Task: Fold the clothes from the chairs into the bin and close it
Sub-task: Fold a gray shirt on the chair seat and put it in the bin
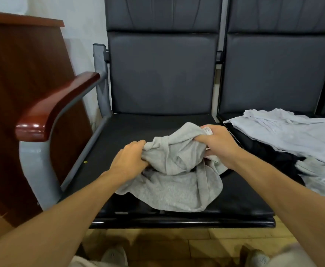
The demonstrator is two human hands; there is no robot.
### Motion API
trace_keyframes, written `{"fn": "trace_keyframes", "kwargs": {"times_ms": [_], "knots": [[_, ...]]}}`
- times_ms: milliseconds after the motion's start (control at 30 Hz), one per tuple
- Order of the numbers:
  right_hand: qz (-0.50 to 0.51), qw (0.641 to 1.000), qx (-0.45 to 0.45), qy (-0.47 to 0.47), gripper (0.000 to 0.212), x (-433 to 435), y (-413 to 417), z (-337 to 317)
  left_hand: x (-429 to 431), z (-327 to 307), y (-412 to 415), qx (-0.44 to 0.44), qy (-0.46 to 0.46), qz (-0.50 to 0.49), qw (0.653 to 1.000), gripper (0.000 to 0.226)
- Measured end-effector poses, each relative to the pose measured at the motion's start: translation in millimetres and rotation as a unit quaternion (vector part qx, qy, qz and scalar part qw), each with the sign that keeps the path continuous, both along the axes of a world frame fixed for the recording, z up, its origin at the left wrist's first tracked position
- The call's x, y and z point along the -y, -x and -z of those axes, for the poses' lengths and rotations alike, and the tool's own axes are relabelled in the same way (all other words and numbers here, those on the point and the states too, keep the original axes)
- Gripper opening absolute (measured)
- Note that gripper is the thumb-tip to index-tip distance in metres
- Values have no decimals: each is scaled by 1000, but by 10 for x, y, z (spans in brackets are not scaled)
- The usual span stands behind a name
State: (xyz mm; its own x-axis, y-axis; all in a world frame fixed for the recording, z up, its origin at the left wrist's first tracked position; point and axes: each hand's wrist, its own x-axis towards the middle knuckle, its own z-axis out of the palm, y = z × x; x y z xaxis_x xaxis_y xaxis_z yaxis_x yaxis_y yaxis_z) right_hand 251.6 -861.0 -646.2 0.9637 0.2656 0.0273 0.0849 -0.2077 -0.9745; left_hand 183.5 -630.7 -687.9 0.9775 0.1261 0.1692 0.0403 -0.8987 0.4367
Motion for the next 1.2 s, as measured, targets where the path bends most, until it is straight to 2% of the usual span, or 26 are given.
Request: {"fn": "trace_keyframes", "kwargs": {"times_ms": [100,200,267,333,367,433,500,600,700,800,867,933,1000,1033,1067,1167,1200], "knots": [[11,996,-64,-67,12,39,62,-150,83,-74,67,-31,86,67,994,47],[-9,972,-166,-168,23,156,168,-330,186,-185,230,2,183,95,978,42],[-36,952,-211,-219,21,266,258,-438,208,-265,334,7,270,89,959,40],[-63,950,-228,-205,24,336,356,-451,197,-321,430,-3,327,93,940,40],[-76,955,-235,-167,27,356,400,-416,180,-334,477,-10,333,101,938,38],[-120,962,-241,-39,31,387,509,-308,126,-323,556,-50,295,129,945,33],[-176,951,-237,89,28,425,609,-232,96,-282,628,-125,220,171,952,25],[-226,922,-240,201,26,480,725,-198,151,-199,702,-216,139,224,940,12],[-222,901,-182,326,35,497,761,-138,244,-120,730,-246,70,263,930,15],[-229,893,-157,354,43,521,740,-91,268,-52,715,-244,-6,284,927,27],[-262,885,-189,336,36,546,712,-88,272,-35,721,-254,-25,298,920,36],[-343,845,-222,346,26,567,690,-81,271,-6,715,-260,-53,304,915,49],[-399,801,-230,383,25,575,667,-56,251,24,682,-250,-81,304,916,57],[-399,796,-217,400,27,577,644,-33,237,33,651,-240,-89,300,919,60],[-382,807,-193,406,27,568,610,-10,217,50,609,-232,-91,290,924,61],[-271,885,-98,366,20,558,460,79,161,86,459,-230,-101,224,942,67],[-249,894,-59,368,18,554,415,108,140,102,410,-232,-101,208,945,68]]}}
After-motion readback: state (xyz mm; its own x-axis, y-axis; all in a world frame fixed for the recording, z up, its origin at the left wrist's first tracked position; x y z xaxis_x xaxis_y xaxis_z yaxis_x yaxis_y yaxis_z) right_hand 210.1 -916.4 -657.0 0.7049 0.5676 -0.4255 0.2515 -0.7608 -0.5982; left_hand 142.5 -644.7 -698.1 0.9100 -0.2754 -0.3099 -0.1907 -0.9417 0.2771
